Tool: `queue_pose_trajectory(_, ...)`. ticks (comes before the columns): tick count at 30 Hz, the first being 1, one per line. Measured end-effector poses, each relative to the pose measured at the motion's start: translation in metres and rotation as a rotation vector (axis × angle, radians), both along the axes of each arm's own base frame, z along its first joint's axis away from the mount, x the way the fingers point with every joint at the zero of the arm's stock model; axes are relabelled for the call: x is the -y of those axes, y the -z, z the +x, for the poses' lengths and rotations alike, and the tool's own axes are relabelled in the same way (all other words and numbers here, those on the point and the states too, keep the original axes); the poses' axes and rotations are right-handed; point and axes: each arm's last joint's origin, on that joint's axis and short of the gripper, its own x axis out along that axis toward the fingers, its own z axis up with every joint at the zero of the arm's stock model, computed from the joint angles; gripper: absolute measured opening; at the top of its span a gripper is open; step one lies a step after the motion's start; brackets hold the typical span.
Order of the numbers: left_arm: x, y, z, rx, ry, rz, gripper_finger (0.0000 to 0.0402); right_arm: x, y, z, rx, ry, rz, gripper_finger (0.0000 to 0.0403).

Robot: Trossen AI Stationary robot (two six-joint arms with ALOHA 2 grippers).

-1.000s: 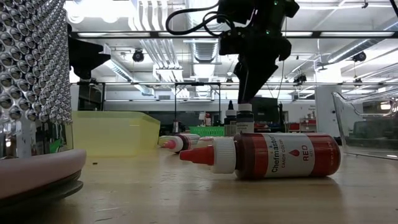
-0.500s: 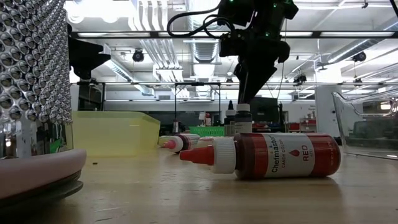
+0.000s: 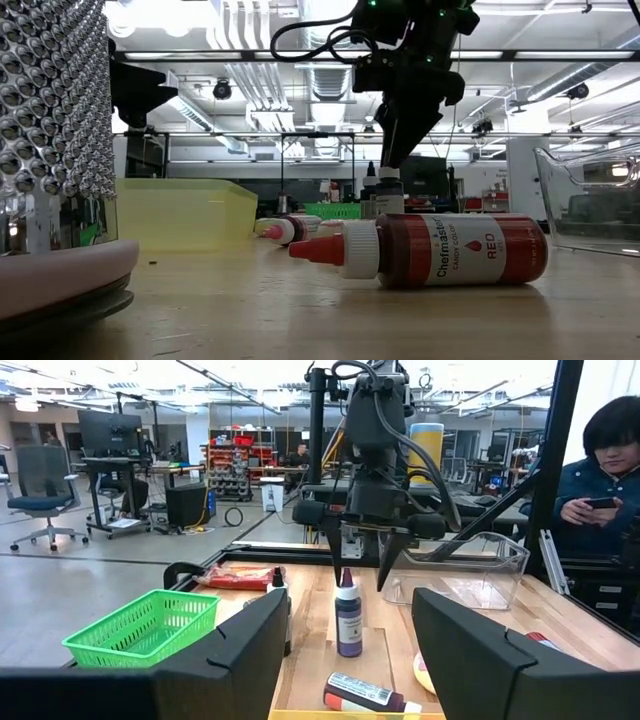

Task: Pick & Place Food Item
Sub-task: Put the purple food coloring bottle into the green bin

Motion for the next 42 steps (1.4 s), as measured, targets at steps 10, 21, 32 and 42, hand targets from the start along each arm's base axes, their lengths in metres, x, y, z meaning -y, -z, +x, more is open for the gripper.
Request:
queue_pose_trajectory(10, 0.0, 0.0, 0.0, 0.001, 0.001, -0.007, 0.0223, -0.0004, -0.0007, -0.0014, -0.004, 0.009, 0.004, 0.0267)
queue_pose_trajectory(21, 0.0002, -0.0001, 0.0, 0.001, 0.008, -0.007, 0.0223, -0.0004, -0.0007, -0.0017, -0.006, 0.007, 0.004, 0.0295)
queue_pose_trajectory(32, 0.0002, 0.0, 0.0, 0.001, 0.008, -0.007, 0.0223, 0.0021, -0.0008, -0.0024, -0.011, 0.007, -0.007, 0.0293)
queue_pose_trajectory(42, 0.0003, -0.0001, 0.0, 0.001, 0.011, -0.015, 0.0223, 0.0073, -0.0001, -0.0036, -0.021, 0.015, -0.024, 0.0294)
